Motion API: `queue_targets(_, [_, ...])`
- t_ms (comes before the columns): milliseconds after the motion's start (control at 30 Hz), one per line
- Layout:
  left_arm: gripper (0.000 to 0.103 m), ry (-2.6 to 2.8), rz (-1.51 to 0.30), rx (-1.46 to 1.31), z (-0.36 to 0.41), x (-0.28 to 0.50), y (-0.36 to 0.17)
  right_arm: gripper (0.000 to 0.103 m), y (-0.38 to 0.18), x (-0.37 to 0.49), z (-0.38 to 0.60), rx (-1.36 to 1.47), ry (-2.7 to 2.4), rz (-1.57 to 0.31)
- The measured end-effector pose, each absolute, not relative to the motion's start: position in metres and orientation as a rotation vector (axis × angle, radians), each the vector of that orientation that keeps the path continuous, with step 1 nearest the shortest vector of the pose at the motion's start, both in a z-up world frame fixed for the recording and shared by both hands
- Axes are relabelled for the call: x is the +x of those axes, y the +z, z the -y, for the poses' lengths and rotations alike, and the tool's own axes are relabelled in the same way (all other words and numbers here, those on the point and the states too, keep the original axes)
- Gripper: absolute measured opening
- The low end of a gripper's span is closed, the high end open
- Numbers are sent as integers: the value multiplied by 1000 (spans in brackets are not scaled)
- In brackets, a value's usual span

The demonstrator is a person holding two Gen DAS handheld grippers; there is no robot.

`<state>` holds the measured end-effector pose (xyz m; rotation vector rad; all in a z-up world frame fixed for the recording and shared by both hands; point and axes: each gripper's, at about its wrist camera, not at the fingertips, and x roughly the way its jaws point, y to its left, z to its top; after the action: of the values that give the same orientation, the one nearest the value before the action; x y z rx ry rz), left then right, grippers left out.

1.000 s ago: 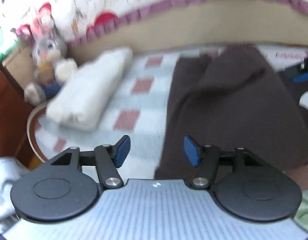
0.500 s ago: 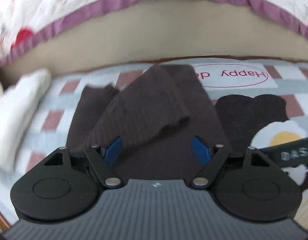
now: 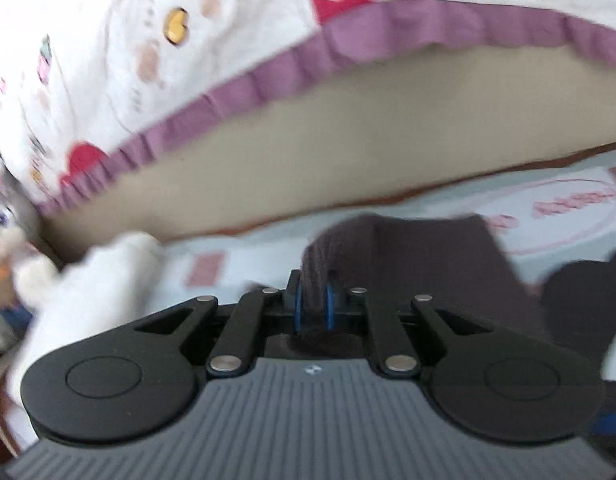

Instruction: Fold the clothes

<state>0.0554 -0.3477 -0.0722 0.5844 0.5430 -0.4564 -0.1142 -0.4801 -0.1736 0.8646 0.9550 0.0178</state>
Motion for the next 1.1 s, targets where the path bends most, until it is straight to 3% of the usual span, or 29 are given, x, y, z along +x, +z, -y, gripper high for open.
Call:
queue_targets(67, [17,-356,-515,647,353,81,-73,60,-175,-113,478,863,27,-956])
queue_targets(100, [35,-302,-514,666,354,93,-75,60,-176,-112,478,864,33,-958])
queue_targets(167, [53,-227,-547,639,348,111,-77,60,-177,-111,477,863,42,-963])
queue_targets(333, [59,-363,-680,425,314,106,-84,60,-178,-108,479,850,37,-977])
queue_targets(533, [59,-397,-867,441,291,71,-124,60,-179,-105,476,838,39,-992])
queue_targets(667, [61,-254,-876,515,281,72,-144,60,-185,-106,481,907,50,-999])
queue_targets(867, [52,-48,-843,592,281,68,-120,60,-181,-108,481,888,42,-997])
queue_targets(1100, [62,-216,-952,500,274,27,-89,60,-176,-106,489,900,32,-977])
